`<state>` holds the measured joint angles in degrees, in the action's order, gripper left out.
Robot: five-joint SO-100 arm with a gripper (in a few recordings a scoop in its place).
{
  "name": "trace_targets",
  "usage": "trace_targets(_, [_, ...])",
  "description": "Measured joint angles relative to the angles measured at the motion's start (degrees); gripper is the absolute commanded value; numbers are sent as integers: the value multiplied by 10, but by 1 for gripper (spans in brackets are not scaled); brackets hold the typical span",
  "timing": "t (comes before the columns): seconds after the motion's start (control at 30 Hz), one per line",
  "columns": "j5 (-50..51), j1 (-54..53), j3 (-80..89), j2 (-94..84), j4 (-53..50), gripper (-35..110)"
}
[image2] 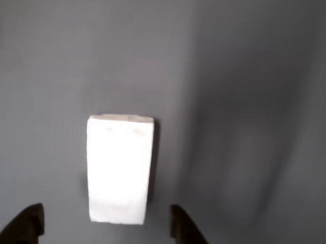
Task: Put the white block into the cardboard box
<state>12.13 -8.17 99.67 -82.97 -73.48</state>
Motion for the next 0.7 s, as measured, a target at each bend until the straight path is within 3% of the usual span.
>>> trace_targets(0.7, [25,0,-56,75,11,31])
